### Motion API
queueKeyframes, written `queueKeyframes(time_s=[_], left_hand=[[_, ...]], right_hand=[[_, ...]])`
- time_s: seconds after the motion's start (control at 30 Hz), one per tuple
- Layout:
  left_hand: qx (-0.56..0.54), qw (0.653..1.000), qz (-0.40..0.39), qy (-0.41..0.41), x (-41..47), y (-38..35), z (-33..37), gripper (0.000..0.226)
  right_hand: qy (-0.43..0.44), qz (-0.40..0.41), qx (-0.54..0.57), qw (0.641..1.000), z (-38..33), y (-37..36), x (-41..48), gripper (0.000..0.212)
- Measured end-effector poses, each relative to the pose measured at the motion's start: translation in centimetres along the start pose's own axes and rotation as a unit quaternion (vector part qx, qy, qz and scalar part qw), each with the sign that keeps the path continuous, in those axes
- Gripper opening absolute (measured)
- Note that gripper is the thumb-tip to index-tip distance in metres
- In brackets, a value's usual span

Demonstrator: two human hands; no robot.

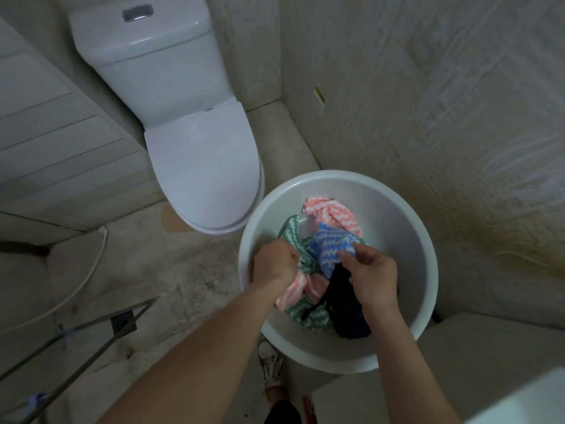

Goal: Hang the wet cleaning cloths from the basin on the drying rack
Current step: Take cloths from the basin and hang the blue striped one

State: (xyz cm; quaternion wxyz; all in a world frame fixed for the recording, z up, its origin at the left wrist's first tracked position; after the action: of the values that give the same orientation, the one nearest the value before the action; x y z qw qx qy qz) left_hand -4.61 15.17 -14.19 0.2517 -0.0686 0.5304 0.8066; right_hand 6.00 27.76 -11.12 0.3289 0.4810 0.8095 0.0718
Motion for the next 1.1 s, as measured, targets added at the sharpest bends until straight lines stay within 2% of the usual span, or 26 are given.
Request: queueKeyframes(time_s=[0.03, 0.07, 0.1, 0.17, 0.2, 0.27, 0.33, 0.4, 0.47, 0.53, 0.63, 0.73, 0.8, 0.9, 0.97, 1.0, 1.07, 1.1], left_hand=[[-0.031, 0.999, 0.023, -0.010, -0.2, 0.4, -0.1, 0.018], [-0.080, 0.996, 0.045, -0.017, -0.5, 0.9, -0.2, 0.016], [-0.149, 0.987, 0.059, -0.014, -0.9, 1.7, -0.2, 0.013], [-0.289, 0.955, 0.064, 0.006, -1.9, 3.6, -0.2, 0.009], [-0.342, 0.938, 0.058, 0.020, -2.5, 4.6, -0.2, 0.011], [-0.435, 0.898, 0.038, 0.060, -3.9, 6.4, -0.4, 0.014], [-0.505, 0.857, 0.025, 0.094, -5.2, 8.2, -0.6, 0.011], [-0.551, 0.826, 0.026, 0.117, -6.2, 9.7, -0.2, 0.021], [-0.574, 0.809, 0.046, 0.121, -7.4, 11.5, 0.0, 0.039], [-0.586, 0.800, 0.054, 0.117, -8.5, 13.1, 0.2, 0.045], [-0.592, 0.795, 0.064, 0.117, -10.1, 15.7, -0.2, 0.031], [-0.581, 0.799, 0.107, 0.109, -12.1, 18.8, -2.1, 0.042], [-0.565, 0.805, 0.150, 0.101, -13.5, 20.7, -3.9, 0.035], [-0.559, 0.801, 0.203, 0.077, -16.6, 23.8, -7.0, 0.033], [-0.537, 0.813, 0.219, 0.042, -19.1, 25.6, -9.0, 0.029], [-0.516, 0.822, 0.239, 0.039, -21.4, 26.9, -11.1, 0.025], [-0.473, 0.845, 0.246, 0.037, -23.1, 27.5, -12.3, 0.022], [-0.463, 0.839, 0.281, 0.051, -24.2, 27.9, -13.6, 0.021]], right_hand=[[0.075, 0.008, -0.069, 0.995, -0.6, 0.2, -0.4, 0.019], [0.143, 0.008, -0.132, 0.981, -1.3, 0.4, -0.9, 0.020], [0.199, 0.009, -0.173, 0.965, -1.8, 0.6, -1.2, 0.030], [0.259, 0.012, -0.174, 0.950, -3.0, 0.8, -1.9, 0.045], [0.274, 0.007, -0.139, 0.952, -3.6, 0.9, -2.2, 0.048], [0.215, -0.034, -0.013, 0.976, -4.7, 0.7, -2.7, 0.050], [0.085, -0.088, 0.118, 0.985, -6.1, 0.1, -3.6, 0.052], [0.006, -0.127, 0.175, 0.976, -7.3, -0.3, -4.3, 0.045], [0.009, -0.198, 0.166, 0.966, -8.9, -0.7, -5.8, 0.029], [0.070, -0.278, 0.111, 0.952, -10.4, -0.8, -7.8, 0.016], [0.150, -0.404, 0.042, 0.902, -12.0, -1.8, -10.4, 0.035], [0.210, -0.434, 0.044, 0.875, -13.5, -3.7, -13.2, 0.017], [0.203, -0.448, 0.066, 0.868, -14.0, -5.3, -15.2, 0.008], [0.143, -0.473, 0.101, 0.863, -14.3, -8.1, -19.2, 0.027], [0.132, -0.482, 0.105, 0.860, -14.6, -9.6, -22.0, 0.065], [0.136, -0.505, 0.094, 0.847, -14.5, -11.1, -24.8, 0.075], [0.133, -0.513, 0.099, 0.842, -14.7, -12.0, -26.8, 0.068], [0.138, -0.529, 0.086, 0.833, -14.7, -12.8, -28.3, 0.067]])
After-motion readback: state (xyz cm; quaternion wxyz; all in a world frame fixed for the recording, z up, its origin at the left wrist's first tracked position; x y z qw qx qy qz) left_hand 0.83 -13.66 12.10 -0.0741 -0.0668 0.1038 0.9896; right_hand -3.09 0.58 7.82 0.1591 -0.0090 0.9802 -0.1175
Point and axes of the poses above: each hand's wrist, its own x-axis towards the middle knuckle, its own y-axis out of the back of the hand, z = x × y, the point moved 1 cm from there along x, towards the middle knuckle, and after that the axes turned 10 degrees about z, right-handed, at the moved point
